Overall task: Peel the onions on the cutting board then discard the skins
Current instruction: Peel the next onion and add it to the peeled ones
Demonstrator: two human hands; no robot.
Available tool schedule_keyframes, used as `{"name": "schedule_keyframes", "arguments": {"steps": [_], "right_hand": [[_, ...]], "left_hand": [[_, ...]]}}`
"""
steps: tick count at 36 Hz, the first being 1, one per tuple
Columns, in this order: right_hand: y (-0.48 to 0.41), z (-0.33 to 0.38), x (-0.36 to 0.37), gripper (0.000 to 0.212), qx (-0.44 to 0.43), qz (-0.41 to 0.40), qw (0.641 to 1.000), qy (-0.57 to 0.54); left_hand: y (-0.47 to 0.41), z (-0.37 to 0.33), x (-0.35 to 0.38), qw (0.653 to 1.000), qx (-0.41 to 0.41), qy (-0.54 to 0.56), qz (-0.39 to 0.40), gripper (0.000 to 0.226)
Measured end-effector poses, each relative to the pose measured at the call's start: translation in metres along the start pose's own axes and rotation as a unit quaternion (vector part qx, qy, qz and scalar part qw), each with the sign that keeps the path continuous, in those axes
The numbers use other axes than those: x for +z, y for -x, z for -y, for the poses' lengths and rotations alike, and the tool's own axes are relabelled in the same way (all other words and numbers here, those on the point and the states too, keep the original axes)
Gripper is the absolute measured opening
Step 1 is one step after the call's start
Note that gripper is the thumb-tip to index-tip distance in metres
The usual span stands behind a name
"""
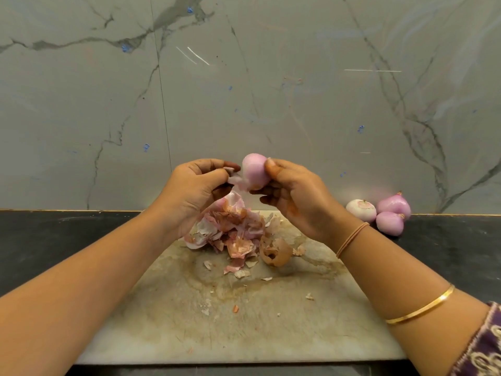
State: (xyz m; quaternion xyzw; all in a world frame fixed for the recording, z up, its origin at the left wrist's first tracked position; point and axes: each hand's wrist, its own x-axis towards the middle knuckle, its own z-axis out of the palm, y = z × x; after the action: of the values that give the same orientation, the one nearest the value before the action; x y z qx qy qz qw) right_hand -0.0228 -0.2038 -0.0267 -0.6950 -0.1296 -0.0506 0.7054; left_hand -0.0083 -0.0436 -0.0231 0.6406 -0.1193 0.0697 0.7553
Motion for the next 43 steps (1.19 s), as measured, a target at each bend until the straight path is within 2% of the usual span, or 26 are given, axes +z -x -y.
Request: {"name": "schedule_keyframes", "arguments": {"steps": [3,7,10,13,16,19,23,25,27,35,40,43], "right_hand": [[0.0,0.003,-0.003,0.029,0.029,-0.01,0.995,-0.092],[0.001,0.005,-0.004,0.035,0.056,-0.027,0.992,-0.112],[0.0,0.004,-0.004,0.033,0.064,-0.039,0.991,-0.109],[0.0,0.003,-0.006,0.032,0.063,-0.046,0.992,-0.098],[-0.001,0.002,-0.006,0.028,0.06,-0.047,0.992,-0.105],[-0.001,0.002,-0.005,0.029,0.061,-0.049,0.991,-0.112],[-0.001,0.003,-0.005,0.025,0.057,-0.042,0.992,-0.109],[-0.001,0.003,-0.004,0.026,0.054,-0.034,0.993,-0.102],[-0.001,0.003,-0.003,0.027,0.052,-0.019,0.994,-0.095],[0.0,0.002,0.001,0.041,0.057,0.0,0.997,-0.051],[0.003,0.005,-0.001,0.022,0.048,0.05,0.996,-0.062],[0.004,0.005,-0.001,0.021,0.045,0.062,0.996,-0.053]], "left_hand": [[-0.003,0.002,-0.003,0.998,0.045,-0.028,-0.037,0.028],[-0.008,0.006,-0.011,0.981,0.104,-0.148,-0.076,0.028],[-0.01,0.009,-0.015,0.961,0.116,-0.239,-0.079,0.026],[-0.007,0.01,-0.016,0.935,0.112,-0.333,-0.043,0.026],[-0.004,0.011,-0.014,0.921,0.115,-0.373,0.016,0.026],[-0.004,0.013,-0.012,0.89,0.169,-0.421,0.04,0.042],[-0.001,0.009,-0.011,0.867,0.291,-0.398,0.07,0.043],[-0.001,0.01,-0.011,0.844,0.35,-0.397,0.085,0.042],[-0.002,0.01,-0.01,0.829,0.383,-0.398,0.093,0.035],[-0.001,0.009,-0.008,0.838,0.374,-0.387,0.088,0.012],[0.001,0.009,-0.007,0.85,0.369,-0.369,0.067,0.016],[0.002,0.007,-0.008,0.852,0.385,-0.353,0.037,0.02]]}}
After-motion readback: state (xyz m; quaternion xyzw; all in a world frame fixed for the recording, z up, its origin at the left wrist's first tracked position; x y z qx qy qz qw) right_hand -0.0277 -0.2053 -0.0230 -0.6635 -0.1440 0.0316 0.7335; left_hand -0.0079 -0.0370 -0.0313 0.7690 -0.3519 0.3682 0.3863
